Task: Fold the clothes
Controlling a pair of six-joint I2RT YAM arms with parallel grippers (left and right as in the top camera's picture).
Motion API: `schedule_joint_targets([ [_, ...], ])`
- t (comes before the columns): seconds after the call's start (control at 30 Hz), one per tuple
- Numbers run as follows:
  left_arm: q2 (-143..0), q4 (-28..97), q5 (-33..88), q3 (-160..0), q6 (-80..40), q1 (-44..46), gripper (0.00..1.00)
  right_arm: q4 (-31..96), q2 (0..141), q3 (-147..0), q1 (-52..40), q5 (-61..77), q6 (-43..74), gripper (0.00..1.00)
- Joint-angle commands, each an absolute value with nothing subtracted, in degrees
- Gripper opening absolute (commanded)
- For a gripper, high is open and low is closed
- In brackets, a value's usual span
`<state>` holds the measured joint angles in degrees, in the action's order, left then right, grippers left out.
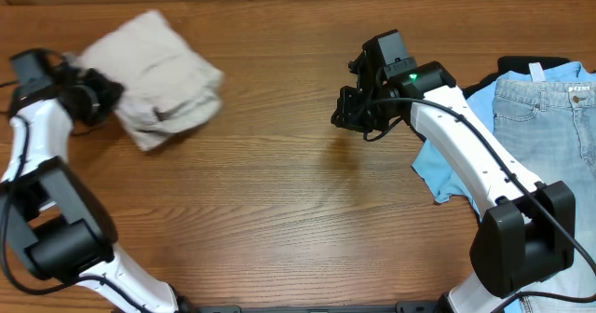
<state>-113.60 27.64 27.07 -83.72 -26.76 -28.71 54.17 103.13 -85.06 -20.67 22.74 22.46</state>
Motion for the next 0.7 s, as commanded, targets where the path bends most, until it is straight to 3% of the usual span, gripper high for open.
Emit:
schedule_joint_targets([
  [0.0, -113.16, 23.66, 19.40, -82.26, -36.32, -30.63, 0.07, 54.17, 103.09, -85.17, -20.93, 21.61, 22.02, 0.13],
  [0.33, -113.16, 18.28, 10.04, -81.67, -55.72, -30.76, 0.31, 54.78, 103.09, -85.17, -20.93, 21.65, 22.06, 0.13],
  [0.43, -113.16, 15.09, 10.07, -81.67, -54.35, -30.76, 0.45, 55.51, 103.09, -85.17, -20.93, 21.63, 22.04, 0.13],
  [0.5, -113.16, 14.94, 10.85, -81.67, -51.66, -30.72, 0.48, 56.03, 103.09, -85.17, -20.93, 21.43, 22.04, 0.13],
  [0.57, -113.16, 15.20, 13.52, -81.67, -45.52, -30.72, 0.52, 56.10, 103.09, -85.19, -20.93, 21.45, 22.04, 0.13],
  [0.67, -112.88, 21.43, 18.52, -81.80, -34.30, -30.72, 0.68, 56.71, 103.09, -85.19, -20.93, 21.47, 22.04, 0.13],
])
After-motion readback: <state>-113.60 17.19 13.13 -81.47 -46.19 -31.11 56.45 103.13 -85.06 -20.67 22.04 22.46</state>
